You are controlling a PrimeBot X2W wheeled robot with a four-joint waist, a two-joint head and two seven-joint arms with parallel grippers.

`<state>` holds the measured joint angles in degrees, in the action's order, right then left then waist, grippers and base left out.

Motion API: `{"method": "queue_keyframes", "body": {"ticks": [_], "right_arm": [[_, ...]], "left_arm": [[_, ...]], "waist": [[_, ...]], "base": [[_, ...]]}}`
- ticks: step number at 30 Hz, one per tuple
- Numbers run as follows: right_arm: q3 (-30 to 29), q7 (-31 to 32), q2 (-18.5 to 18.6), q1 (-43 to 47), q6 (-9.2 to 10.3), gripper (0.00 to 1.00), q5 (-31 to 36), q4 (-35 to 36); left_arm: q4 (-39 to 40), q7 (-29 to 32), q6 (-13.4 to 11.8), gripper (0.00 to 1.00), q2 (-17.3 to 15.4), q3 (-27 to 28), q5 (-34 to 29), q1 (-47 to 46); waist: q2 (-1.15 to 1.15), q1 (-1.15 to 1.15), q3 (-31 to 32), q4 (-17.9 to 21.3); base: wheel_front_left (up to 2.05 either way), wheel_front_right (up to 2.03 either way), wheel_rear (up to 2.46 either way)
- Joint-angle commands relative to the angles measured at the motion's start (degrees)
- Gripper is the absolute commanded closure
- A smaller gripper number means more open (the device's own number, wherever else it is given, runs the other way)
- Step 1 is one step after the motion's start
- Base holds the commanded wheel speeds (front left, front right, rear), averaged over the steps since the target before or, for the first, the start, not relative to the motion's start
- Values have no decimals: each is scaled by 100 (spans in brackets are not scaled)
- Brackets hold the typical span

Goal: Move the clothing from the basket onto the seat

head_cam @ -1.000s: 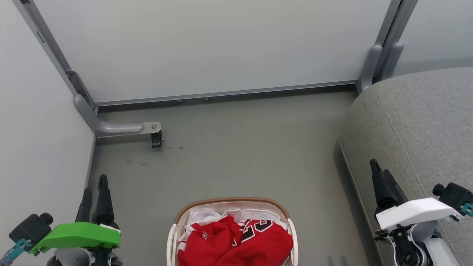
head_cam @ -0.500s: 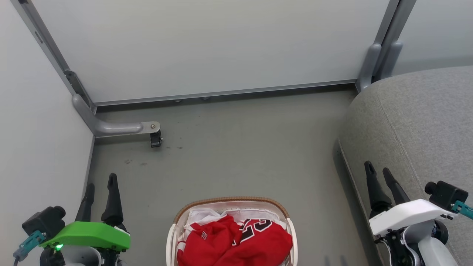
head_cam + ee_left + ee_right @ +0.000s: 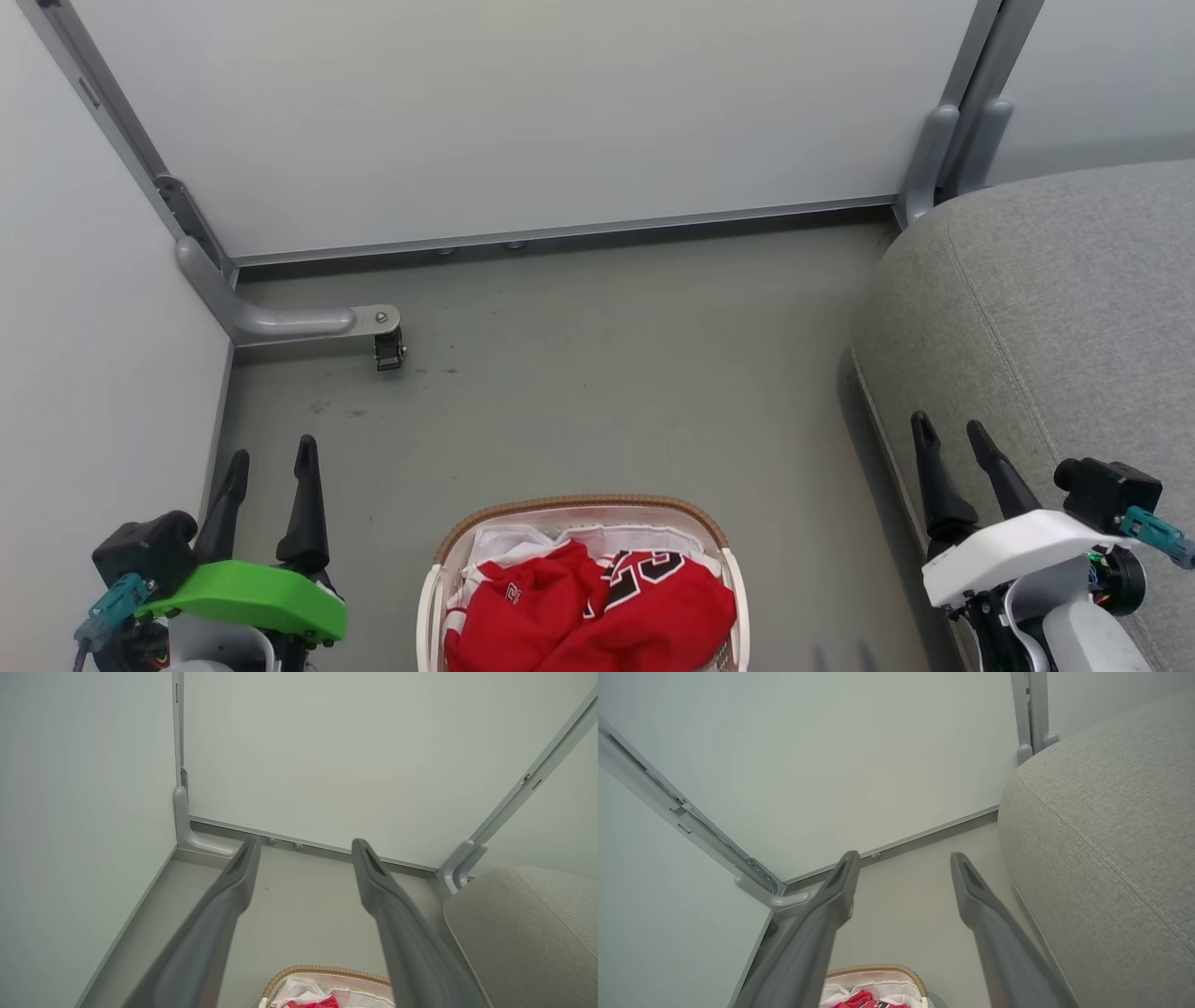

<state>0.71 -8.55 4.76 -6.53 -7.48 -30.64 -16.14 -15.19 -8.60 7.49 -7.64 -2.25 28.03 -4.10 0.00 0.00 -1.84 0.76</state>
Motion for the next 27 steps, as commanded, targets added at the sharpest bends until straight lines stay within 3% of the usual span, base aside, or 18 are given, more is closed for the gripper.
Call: {"method": "queue_keyframes", "body": {"ticks": [1, 27], "right_arm": [[-3, -57, 37, -38, -1, 0, 195, 20], [-128, -392, -104, 144, -2, 0, 1654, -49]], "left_arm": [[63, -52, 0, 0, -59, -25, -166, 21], [-102, -388, -2, 0, 130, -72, -1254, 219]], "waist": [[0, 0, -3, 4], [0, 0, -72, 64]], "base": [[0, 0, 0], [0, 0, 0]]}}
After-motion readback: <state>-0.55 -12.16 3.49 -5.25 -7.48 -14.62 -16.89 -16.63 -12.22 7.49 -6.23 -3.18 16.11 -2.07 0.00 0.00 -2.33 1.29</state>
